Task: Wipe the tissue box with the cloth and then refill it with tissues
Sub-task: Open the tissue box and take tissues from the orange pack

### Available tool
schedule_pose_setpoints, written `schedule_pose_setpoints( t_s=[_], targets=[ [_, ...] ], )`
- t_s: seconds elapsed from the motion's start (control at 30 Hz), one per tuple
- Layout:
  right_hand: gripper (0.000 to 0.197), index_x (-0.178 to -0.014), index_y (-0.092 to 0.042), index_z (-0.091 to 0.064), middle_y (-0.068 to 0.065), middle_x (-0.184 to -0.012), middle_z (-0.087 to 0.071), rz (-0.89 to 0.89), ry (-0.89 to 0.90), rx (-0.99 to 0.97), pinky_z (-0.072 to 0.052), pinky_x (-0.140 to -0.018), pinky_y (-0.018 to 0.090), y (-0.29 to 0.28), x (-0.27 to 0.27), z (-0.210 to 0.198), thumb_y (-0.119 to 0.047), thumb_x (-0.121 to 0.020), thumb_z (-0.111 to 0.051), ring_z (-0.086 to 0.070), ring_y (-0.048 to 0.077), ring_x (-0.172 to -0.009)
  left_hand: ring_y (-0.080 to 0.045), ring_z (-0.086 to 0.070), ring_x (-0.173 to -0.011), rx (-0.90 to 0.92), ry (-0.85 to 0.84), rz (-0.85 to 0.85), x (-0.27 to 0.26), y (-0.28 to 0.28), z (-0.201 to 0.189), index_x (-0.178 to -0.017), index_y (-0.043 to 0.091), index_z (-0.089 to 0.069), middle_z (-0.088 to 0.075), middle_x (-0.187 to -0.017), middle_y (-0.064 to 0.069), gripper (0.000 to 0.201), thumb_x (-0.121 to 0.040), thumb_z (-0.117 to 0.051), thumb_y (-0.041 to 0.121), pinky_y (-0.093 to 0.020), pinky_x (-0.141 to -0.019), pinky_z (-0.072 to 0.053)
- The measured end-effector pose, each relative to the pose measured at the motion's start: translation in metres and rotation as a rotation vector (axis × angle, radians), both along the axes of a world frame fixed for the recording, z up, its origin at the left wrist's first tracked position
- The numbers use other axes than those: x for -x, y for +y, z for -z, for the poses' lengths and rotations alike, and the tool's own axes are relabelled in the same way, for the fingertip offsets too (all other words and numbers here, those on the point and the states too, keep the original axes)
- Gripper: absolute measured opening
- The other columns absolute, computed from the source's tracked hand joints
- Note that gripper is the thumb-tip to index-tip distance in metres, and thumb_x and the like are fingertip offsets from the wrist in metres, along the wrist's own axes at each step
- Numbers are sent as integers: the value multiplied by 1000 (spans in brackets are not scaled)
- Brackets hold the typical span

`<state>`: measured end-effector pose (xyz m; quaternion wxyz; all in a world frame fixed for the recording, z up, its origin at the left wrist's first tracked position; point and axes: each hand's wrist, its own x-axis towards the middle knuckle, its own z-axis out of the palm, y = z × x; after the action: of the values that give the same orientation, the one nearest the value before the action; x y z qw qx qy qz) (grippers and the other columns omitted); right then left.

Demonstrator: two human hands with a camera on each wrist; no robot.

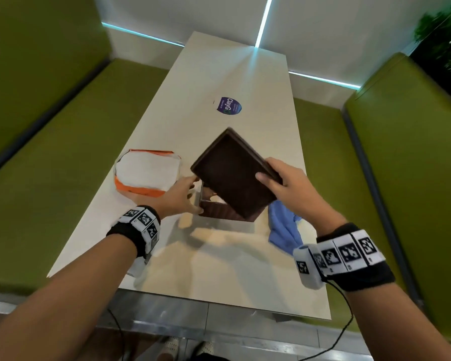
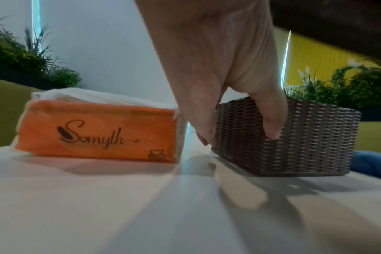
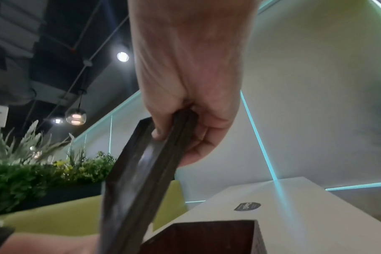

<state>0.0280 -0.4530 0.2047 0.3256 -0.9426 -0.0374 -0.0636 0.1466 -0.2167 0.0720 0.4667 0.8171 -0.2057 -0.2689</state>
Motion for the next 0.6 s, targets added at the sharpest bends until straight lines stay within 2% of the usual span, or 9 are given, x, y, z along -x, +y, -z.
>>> schedule_pose_setpoints(
  t_s=[0.07, 0.1, 0.17, 0.23, 0.27, 0.33, 0.4, 0.47, 0.6],
  targets=[
    [22, -116, -19, -61, -12, -95, -64, -53, 88, -41, -42, -75, 8, 4, 13, 8, -22, -94, -59, -57, -5, -81, -23, -54, -110, 32, -12, -17, 10, 5, 1, -123, -2, -53, -57, -117, -19, 57, -71, -77, -1, -43, -97, -47],
    [27, -121, -19, -61, -14, -103, -64, -92, 136, -49, -39, -80, 3, 7, 18, 15, -21, -94, -59, -57, -11, -88, -21, -54, -110, 33, -3, -37, 14, 10, 2, -125, -2, -53, -58, -117, -14, 55, -75, -75, 1, -43, -99, -48],
    [29, -124, -15, -62, -13, -113, -63, -168, 261, -61, -35, -87, -1, 14, 26, 35, -16, -96, -57, -54, -13, -100, -17, -51, -122, 26, 30, -62, 21, 22, 8, -141, 6, -44, -54, -133, -5, 66, -83, -74, 7, -37, -102, -48],
    [30, -126, -14, -62, -7, -120, -64, -209, 372, -12, -36, -94, 3, 19, 30, 60, -16, -97, -55, -52, -7, -107, -14, -51, -124, -19, 5, -58, 30, 32, 11, -145, 10, -41, -55, -132, 0, 62, -89, -67, 11, -26, -95, -48],
    [30, -127, -15, -61, -5, -124, -64, -210, 418, 18, -37, -99, 9, 20, 31, 73, -18, -98, -54, -52, -2, -111, -13, -53, -122, -26, -4, -59, 33, 37, 14, -144, 12, -42, -56, -129, 2, 58, -91, -65, 12, -23, -90, -49],
    [32, -129, -16, -60, -3, -130, -62, -183, 481, 33, -37, -105, 19, 20, 31, 95, -20, -98, -52, -53, 8, -120, -12, -57, -116, -29, -19, -69, 41, 45, 14, -141, 14, -46, -59, -122, 5, 52, -92, -63, 14, -21, -85, -51],
    [32, -129, -16, -61, -1, -131, -62, -140, 473, 50, -35, -104, 18, 17, 28, 110, -20, -98, -52, -54, 13, -123, -14, -60, -113, -29, -43, -78, 45, 52, 12, -139, 15, -49, -62, -119, 4, 49, -92, -63, 14, -23, -86, -52],
    [31, -127, -16, -62, 4, -126, -64, -97, 433, 112, -35, -101, 18, 14, 26, 122, -21, -98, -53, -56, 17, -120, -14, -61, -110, -31, -60, -93, 47, 61, 9, -137, 15, -52, -63, -116, 3, 46, -92, -63, 14, -21, -84, -52],
    [27, -119, -23, -69, 7, -108, -64, -13, 294, 222, -42, -97, 29, 13, 28, 144, -27, -95, -56, -56, 24, -107, -11, -62, -105, -40, -93, -100, 46, 77, 0, -136, 14, -53, -64, -114, 4, 44, -93, -61, 14, -15, -80, -49]
  ],
)
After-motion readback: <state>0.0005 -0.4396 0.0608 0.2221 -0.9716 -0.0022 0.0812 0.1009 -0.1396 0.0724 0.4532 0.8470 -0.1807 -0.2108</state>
